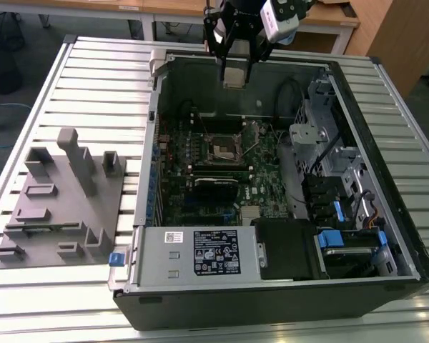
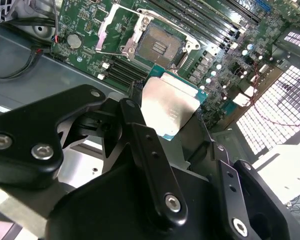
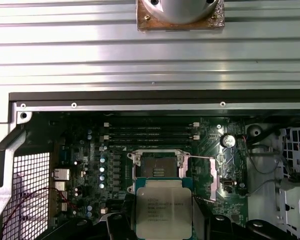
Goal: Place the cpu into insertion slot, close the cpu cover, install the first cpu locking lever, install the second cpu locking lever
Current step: 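Place the cpu into insertion slot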
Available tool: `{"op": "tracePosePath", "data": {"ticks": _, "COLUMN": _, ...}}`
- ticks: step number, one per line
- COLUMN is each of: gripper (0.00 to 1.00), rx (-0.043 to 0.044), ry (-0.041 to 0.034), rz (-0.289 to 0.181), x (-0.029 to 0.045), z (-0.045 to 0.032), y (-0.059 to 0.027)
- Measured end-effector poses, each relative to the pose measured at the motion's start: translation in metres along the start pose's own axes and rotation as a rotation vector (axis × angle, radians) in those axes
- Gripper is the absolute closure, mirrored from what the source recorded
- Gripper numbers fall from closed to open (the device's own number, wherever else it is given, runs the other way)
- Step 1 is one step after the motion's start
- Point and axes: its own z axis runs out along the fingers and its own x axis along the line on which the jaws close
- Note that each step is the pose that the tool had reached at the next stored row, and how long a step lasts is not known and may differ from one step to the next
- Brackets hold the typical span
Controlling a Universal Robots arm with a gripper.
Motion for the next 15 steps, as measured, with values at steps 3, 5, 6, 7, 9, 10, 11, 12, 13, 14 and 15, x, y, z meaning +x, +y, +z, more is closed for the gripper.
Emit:
{"op": "tracePosePath", "data": {"ticks": 3, "gripper": 0.46, "rx": 0.0002, "ry": 0.0003, "rz": 0.000, "x": -0.0001, "z": 0.0014, "y": -0.0001}}
{"op": "tracePosePath", "data": {"ticks": 5, "gripper": 0.46, "rx": 0.0001, "ry": 0.0003, "rz": 0.000, "x": -0.0001, "z": 0.0024, "y": -0.0002}}
{"op": "tracePosePath", "data": {"ticks": 6, "gripper": 0.46, "rx": 0.0001, "ry": 0.0003, "rz": 0.000, "x": -0.0001, "z": 0.0032, "y": -0.0003}}
{"op": "tracePosePath", "data": {"ticks": 7, "gripper": 0.46, "rx": 0.0001, "ry": 0.0003, "rz": 0.000, "x": -0.0001, "z": 0.0033, "y": -0.0003}}
{"op": "tracePosePath", "data": {"ticks": 9, "gripper": 0.46, "rx": 0.0001, "ry": 0.0003, "rz": 0.000, "x": -0.0001, "z": 0.0032, "y": -0.0003}}
{"op": "tracePosePath", "data": {"ticks": 10, "gripper": 0.46, "rx": 0.0001, "ry": 0.0003, "rz": 0.000, "x": -0.0001, "z": 0.0033, "y": -0.0003}}
{"op": "tracePosePath", "data": {"ticks": 11, "gripper": 0.46, "rx": 0.0001, "ry": 0.0003, "rz": 0.000, "x": -0.0001, "z": 0.0036, "y": -0.0003}}
{"op": "tracePosePath", "data": {"ticks": 12, "gripper": 0.46, "rx": 0.0001, "ry": 0.0002, "rz": 0.000, "x": -0.0001, "z": 0.0039, "y": -0.0003}}
{"op": "tracePosePath", "data": {"ticks": 13, "gripper": 0.46, "rx": 0.0001, "ry": 0.0002, "rz": 0.000, "x": -0.0001, "z": 0.0039, "y": -0.0003}}
{"op": "tracePosePath", "data": {"ticks": 14, "gripper": 0.46, "rx": 0.0001, "ry": 0.0003, "rz": 0.000, "x": -0.0001, "z": 0.0039, "y": -0.0003}}
{"op": "tracePosePath", "data": {"ticks": 15, "gripper": 0.46, "rx": 0.0001, "ry": 0.0003, "rz": 0.000, "x": -0.0001, "z": 0.0039, "y": -0.0003}}
